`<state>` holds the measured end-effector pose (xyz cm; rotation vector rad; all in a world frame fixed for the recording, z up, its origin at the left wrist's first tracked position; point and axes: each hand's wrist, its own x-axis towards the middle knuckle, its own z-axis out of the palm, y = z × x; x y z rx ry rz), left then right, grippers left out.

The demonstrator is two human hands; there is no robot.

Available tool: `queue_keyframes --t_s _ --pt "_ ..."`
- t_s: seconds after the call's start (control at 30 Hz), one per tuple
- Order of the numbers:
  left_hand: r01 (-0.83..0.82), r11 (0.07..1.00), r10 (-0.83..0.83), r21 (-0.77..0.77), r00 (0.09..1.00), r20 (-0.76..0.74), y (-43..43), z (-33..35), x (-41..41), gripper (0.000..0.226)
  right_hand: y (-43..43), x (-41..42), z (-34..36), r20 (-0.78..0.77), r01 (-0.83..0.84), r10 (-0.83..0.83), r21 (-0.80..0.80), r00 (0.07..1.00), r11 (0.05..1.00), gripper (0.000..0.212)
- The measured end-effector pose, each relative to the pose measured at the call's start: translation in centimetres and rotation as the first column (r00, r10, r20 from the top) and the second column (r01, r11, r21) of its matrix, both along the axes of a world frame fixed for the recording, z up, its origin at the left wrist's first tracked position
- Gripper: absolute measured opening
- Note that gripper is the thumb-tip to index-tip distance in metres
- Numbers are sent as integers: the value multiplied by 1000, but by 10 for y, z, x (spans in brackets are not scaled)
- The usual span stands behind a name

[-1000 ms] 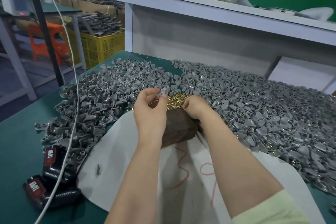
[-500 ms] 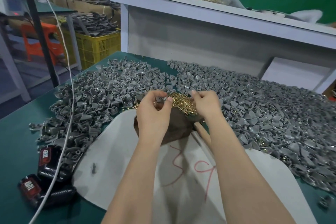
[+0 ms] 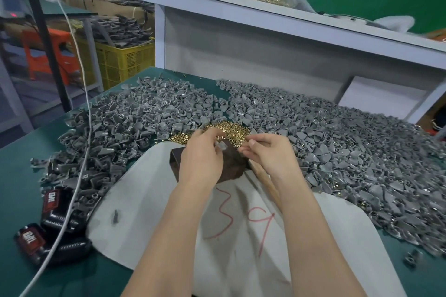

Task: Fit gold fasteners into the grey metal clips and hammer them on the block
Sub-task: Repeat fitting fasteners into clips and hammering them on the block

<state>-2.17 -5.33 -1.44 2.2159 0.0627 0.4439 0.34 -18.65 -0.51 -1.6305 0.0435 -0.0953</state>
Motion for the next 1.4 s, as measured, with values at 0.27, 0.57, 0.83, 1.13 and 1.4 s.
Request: queue_keyframes --t_s 0.27,0.57,0.83,1.13,1.4 --pt "-45 989 57 140 995 -85 0 -5 2 23 11 2 -7 155 19 21 -251 988 968 15" --pt "-140 967 163 212 982 -95 4 -7 4 9 18 1 -7 207 30 82 -484 975 874 9" --pt "-132 962 158 239 983 -95 4 -9 8 12 29 -2 -12 242 74 156 -732 958 677 7" --pt "-128 965 151 230 985 -82 3 -6 5 12 35 -7 -8 247 124 148 -817 958 564 9" --pt "-131 943 159 306 985 -68 2 -6 6 16 43 -4 5 201 131 210 -944 957 304 14"
